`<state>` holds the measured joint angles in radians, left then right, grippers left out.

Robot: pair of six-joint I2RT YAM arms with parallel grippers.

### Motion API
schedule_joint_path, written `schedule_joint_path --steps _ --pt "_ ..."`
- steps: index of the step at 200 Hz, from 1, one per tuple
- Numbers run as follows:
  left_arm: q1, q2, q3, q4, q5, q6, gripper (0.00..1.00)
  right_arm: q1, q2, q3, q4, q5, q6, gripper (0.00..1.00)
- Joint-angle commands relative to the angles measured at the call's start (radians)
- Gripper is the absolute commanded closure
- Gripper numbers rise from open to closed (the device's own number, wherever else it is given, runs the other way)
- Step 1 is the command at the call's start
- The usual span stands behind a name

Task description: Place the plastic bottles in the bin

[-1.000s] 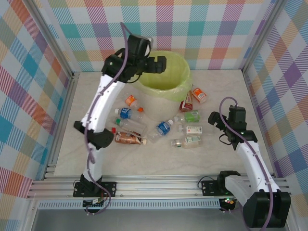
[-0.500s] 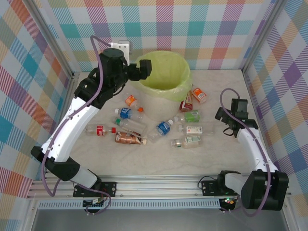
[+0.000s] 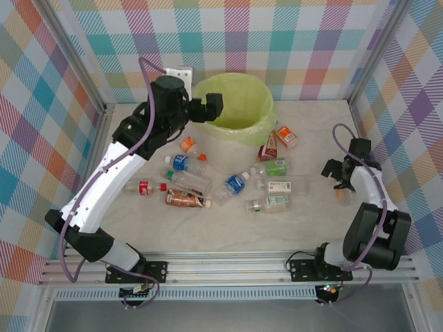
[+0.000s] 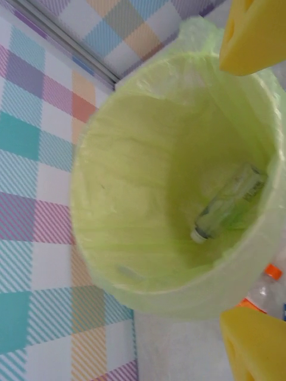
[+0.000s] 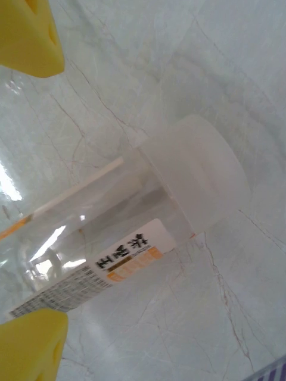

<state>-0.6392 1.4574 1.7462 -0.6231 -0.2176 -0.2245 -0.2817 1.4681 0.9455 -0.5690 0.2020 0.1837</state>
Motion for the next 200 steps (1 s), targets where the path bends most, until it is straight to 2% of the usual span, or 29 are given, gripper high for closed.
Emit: schedule_joint_path --steps 1,22,46,77,101,116,139,171,200 --pt "-0.005 -0.095 -0.114 0.059 0.004 -0.052 0.00 -0.011 0.098 0.062 -0.024 0.064 -0.057 0.00" --pt "-0.002 -0.181 -0.242 0.129 -0.013 -0.085 0.00 -0.024 0.187 0.103 -0.029 0.076 -0.100 0.00" --pt "0.002 -0.249 -0.327 0.163 -0.031 -0.098 0.00 -0.039 0.241 0.130 -0.013 -0.026 -0.146 0.01" --pt "0.004 -0.299 -0.349 0.119 -0.083 -0.098 0.00 -0.039 0.295 0.167 -0.008 -0.070 -0.168 0.13" --pt "0.006 -0.364 -0.404 0.111 -0.154 -0.137 0.00 -0.037 0.290 0.161 0.004 -0.047 -0.158 0.19" --pt "0.008 -0.414 -0.459 0.126 -0.202 -0.162 0.00 -0.037 0.265 0.140 0.030 -0.056 -0.145 0.28" --pt "0.013 -0.471 -0.534 0.160 -0.210 -0.181 0.00 -0.037 0.256 0.136 0.038 -0.059 -0.136 0.34" --pt "0.027 -0.499 -0.596 0.172 -0.234 -0.198 0.00 -0.027 0.257 0.129 0.042 -0.053 -0.120 0.37" --pt "0.045 -0.544 -0.673 0.166 -0.355 -0.288 0.00 -0.014 0.190 0.124 0.059 -0.109 -0.085 0.41"
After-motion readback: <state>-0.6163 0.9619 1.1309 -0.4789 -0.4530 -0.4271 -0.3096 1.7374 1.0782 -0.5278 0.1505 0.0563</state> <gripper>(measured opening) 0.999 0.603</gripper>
